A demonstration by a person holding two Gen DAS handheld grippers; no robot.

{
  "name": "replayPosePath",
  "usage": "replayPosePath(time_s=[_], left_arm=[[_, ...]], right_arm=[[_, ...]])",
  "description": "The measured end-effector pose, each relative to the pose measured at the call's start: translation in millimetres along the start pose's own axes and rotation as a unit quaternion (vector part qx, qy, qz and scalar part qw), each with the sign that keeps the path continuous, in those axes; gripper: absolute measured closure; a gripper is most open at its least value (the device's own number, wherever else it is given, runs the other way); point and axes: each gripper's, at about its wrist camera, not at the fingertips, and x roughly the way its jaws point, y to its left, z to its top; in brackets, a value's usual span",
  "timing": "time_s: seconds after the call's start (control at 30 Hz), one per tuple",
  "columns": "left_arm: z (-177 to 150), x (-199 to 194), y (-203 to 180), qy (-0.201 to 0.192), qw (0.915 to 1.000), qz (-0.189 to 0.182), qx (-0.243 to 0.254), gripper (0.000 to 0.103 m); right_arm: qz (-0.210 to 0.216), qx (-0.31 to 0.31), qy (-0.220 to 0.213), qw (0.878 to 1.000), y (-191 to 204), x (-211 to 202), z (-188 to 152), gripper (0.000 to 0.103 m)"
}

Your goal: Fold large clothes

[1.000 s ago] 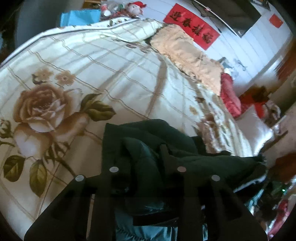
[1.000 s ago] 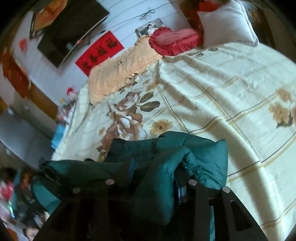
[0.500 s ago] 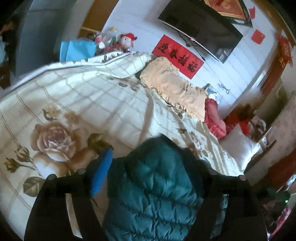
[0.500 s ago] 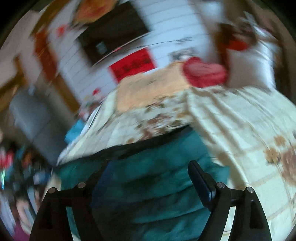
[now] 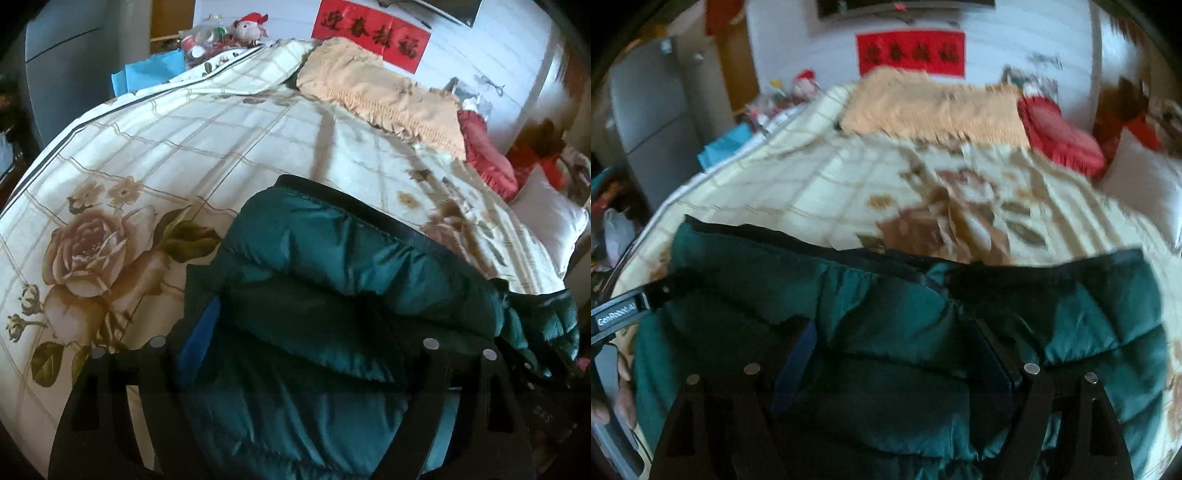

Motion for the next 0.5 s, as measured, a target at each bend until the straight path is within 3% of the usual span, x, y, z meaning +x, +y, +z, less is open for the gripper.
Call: replayPosePath(time_s=[0.2,0.37,0.5], left_arm=[[-6.8,9.5,-8.4,-0.018,0.9991,0.027,0.027,0.019],[-8.0,15.6,-8.1,-0.014,0.9991,0.030,0.029,0.018],[-7.9,15.7,-8.3,-0.013,0.9991,0.029,0.029,0.018]], right_arm=[[0.004,0.017,-0.010,1.000,-9.0,19.9,-7.2,0.018],[0.007,0.023,-0.002,1.000,-7.8,10.7,-3.3,0.018],[0.014,0.022,-0.077,0.997,-19.3,-42.4,-0.5,0.019]])
